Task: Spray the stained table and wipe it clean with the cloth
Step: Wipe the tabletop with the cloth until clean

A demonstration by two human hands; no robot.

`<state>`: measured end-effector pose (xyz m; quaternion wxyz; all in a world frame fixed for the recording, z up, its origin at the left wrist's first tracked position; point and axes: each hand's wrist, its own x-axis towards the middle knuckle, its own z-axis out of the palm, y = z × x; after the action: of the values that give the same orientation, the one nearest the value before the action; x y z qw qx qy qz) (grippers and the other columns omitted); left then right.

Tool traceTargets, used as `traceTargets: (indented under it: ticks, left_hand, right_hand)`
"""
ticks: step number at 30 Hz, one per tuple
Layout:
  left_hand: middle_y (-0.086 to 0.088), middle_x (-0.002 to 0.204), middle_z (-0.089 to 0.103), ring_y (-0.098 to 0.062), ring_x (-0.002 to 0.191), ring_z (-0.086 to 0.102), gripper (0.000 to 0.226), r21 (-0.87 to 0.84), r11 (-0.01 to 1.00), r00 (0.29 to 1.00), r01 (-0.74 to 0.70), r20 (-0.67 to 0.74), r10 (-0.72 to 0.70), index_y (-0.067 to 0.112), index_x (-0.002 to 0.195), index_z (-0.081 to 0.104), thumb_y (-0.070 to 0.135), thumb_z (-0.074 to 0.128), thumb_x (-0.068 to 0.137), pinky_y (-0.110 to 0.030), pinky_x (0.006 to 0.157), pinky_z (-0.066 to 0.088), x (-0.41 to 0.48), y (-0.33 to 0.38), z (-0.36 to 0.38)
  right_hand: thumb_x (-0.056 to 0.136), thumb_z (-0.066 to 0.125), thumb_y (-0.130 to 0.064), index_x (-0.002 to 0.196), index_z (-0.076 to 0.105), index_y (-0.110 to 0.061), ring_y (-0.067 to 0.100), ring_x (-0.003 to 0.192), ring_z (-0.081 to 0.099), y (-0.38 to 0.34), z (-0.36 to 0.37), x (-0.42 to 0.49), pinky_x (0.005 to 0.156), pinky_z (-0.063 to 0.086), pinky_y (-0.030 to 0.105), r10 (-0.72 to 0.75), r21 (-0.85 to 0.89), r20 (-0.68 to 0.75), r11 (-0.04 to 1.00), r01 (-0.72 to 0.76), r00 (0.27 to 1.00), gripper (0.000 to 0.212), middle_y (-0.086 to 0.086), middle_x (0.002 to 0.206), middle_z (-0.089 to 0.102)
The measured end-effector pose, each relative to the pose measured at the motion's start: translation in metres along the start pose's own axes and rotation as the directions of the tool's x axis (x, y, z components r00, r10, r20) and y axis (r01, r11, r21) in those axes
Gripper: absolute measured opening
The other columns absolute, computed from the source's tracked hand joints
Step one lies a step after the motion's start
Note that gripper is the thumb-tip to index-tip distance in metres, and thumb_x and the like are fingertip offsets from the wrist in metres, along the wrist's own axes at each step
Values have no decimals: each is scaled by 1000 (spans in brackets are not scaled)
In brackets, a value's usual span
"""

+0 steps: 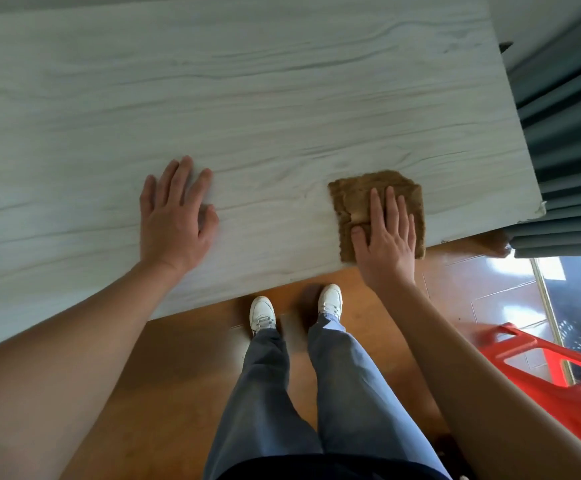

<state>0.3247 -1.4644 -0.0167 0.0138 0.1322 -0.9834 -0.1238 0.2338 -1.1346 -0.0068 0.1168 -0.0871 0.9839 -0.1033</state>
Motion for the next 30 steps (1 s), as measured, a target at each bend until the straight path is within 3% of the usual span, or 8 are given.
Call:
traceTargets:
  ticks: [5,9,15,23,26,30]
  left_hand:
    - [-13,167,29,-32,157,20,58,17,1000,1000,12,18,-12,19,154,40,34,39,98,-54,128,11,1,4,0]
    - [-15,166,31,-34,156,22,59,25,999,999,35,20,-35,16,152,43,34,38,96,-55,127,12,3,6,1]
    - [-21,159,38,-42,147,33,56,-47,979,979,198,-36,-200,9,144,48,36,41,96,-56,120,26,38,63,3]
    - [-17,164,35,-38,151,33,59,-39,999,999,12,-51,-13,13,151,45,39,42,98,-56,123,23,163,202,34]
    - [-16,165,33,-37,153,28,62,-6,1000,1000,21,17,-20,15,153,43,43,38,97,-56,125,19,195,232,52]
    - [-16,166,31,-37,155,25,63,30,997,997,77,-5,-77,15,153,42,43,40,97,-56,126,15,199,246,69]
  right_hand:
    - [97,30,-47,163,11,-26,22,157,-1,25,-13,37,127,0,43,66,8,-10,998,-66,998,72,2,171,5]
    - [100,39,-42,163,12,-25,23,157,1,39,-22,71,127,-1,43,60,4,-24,998,-60,998,70,3,171,5]
    - [101,41,-41,162,10,-25,23,157,-1,60,-37,128,126,-4,42,-3,-22,-2,1000,3,1000,71,3,171,3]
    - [101,38,-43,163,7,-25,23,157,-3,113,-66,204,127,-3,42,-102,-35,3,994,102,995,71,2,171,3]
    - [102,35,-46,163,7,-25,24,157,-3,135,-77,230,127,-3,43,-128,-58,9,990,129,992,71,3,171,2]
    - [101,34,-47,163,7,-24,25,157,-3,155,-84,257,125,-4,43,-163,-78,7,984,163,987,72,4,171,3]
